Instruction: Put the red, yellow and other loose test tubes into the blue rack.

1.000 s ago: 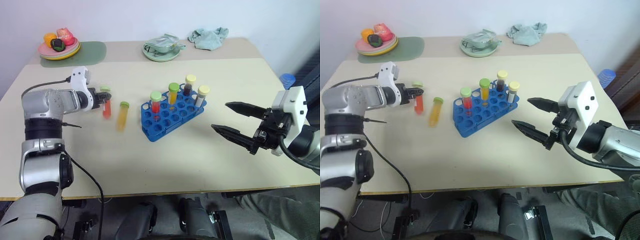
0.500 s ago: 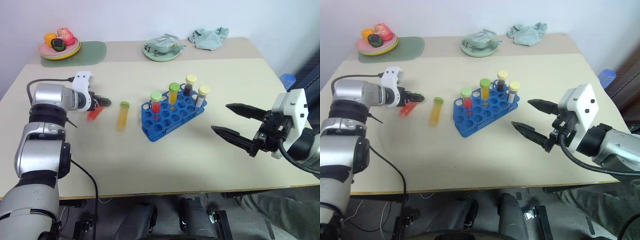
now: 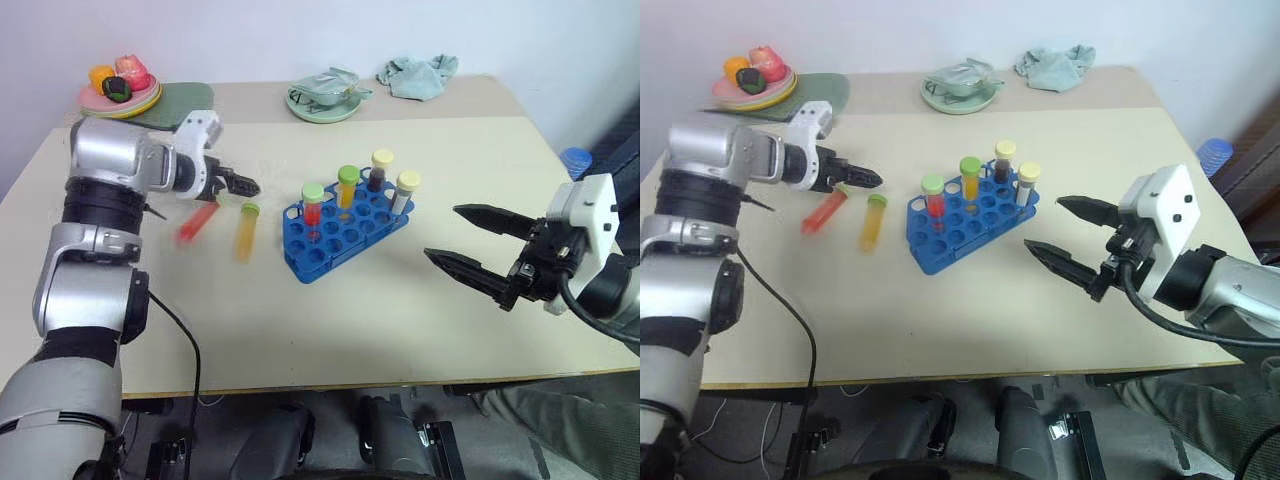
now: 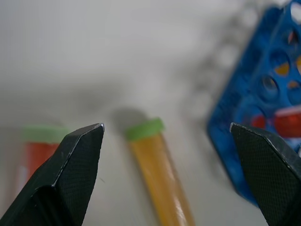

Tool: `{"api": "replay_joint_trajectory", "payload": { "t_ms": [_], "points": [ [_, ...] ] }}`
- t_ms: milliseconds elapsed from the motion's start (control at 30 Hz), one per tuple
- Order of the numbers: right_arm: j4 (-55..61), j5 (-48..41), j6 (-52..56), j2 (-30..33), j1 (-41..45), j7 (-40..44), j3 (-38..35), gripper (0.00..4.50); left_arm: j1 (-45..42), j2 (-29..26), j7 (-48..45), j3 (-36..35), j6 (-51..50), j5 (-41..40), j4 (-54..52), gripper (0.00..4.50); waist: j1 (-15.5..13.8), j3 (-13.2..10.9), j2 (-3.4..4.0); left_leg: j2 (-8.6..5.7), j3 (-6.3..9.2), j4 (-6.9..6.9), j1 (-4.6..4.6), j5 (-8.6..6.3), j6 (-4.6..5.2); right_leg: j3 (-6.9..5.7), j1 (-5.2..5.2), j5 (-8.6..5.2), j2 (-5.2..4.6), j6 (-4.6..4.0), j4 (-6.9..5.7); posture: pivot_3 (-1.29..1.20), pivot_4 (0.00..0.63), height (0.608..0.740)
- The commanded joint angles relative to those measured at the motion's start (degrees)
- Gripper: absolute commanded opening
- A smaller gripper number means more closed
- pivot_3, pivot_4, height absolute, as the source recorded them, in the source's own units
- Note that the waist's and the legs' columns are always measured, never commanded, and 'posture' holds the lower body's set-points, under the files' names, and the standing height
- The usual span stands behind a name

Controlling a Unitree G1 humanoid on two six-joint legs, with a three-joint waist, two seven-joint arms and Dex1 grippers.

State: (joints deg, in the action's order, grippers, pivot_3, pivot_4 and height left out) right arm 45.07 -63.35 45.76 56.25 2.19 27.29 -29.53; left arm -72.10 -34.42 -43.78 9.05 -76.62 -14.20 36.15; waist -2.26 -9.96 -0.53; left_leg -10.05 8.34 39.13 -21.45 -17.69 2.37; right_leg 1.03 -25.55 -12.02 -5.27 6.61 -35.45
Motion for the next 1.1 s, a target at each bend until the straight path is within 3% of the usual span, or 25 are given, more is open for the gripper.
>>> {"api": "replay_joint_trajectory", "payload": {
  "t_ms": [33, 200, 400, 867, 1100],
  "points": [
    [0.72, -0.15, -0.69, 0.55, 0.25, 0.12, -0.96, 3.73, -4.04, 1.66, 2.97, 0.3, -9.33, 0.19, 0.14, 4.4, 0.0, 0.0, 0.0, 0.0, 0.0, 0.0, 0.0, 0.0, 0.0, 0.0, 0.0, 0.0, 0.01, 0.0, 0.0, 0.0, 0.15, 0.74],
    [1.42, -0.61, -0.36, 0.4, -1.15, -0.25, -2.47, 3.73, -4.74, 4.36, 10.36, -1.06, -15.49, 2.22, 2.25, 4.4, 0.11, -0.01, 0.0, 0.01, -0.01, -0.01, 0.02, 0.0, -0.01, 0.04, -0.03, 0.0, 0.05, 0.0, -0.03, 0.0, 0.15, 0.74],
    [2.14, -0.69, -0.71, 0.03, -2.11, -1.37, -2.7, 3.73, -4.65, 7.27, 17.6, -4.14, -15.61, 3.33, 5.48, 4.4, -0.15, 0.0, 0.0, 0.0, -0.07, -0.01, 0.0, 0.01, -0.02, 0.11, -0.1, 0.0, 0.05, 0.0, -0.1, 0.0, 0.15, 0.74],
    [6.1, -4.88, -1.02, 0.9, -6.95, -0.03, -7.48, 3.73, -8.69, 14.53, 35.49, -17.59, 0.84, 6.3, 24.04, 4.4, -0.13, 0.0, -0.03, 0.0, -0.12, -0.01, -0.01, 0.01, -0.03, 0.14, -0.12, 0.0, 0.01, 0.01, -0.12, 0.0, 0.15, 0.74],
    [6.43, -5.33, -2.45, 1.86, -5.06, 1.55, -4.36, 3.73, -10.59, 15.58, 37.72, -19.58, 3.02, 6.15, 27.6, 4.4, 0.02, 0.0, -0.03, 0.0, -0.15, -0.01, 0.0, 0.01, -0.03, 0.14, -0.12, 0.01, 0.01, 0.02, -0.13, 0.0, 0.15, 0.74]
  ]
}}
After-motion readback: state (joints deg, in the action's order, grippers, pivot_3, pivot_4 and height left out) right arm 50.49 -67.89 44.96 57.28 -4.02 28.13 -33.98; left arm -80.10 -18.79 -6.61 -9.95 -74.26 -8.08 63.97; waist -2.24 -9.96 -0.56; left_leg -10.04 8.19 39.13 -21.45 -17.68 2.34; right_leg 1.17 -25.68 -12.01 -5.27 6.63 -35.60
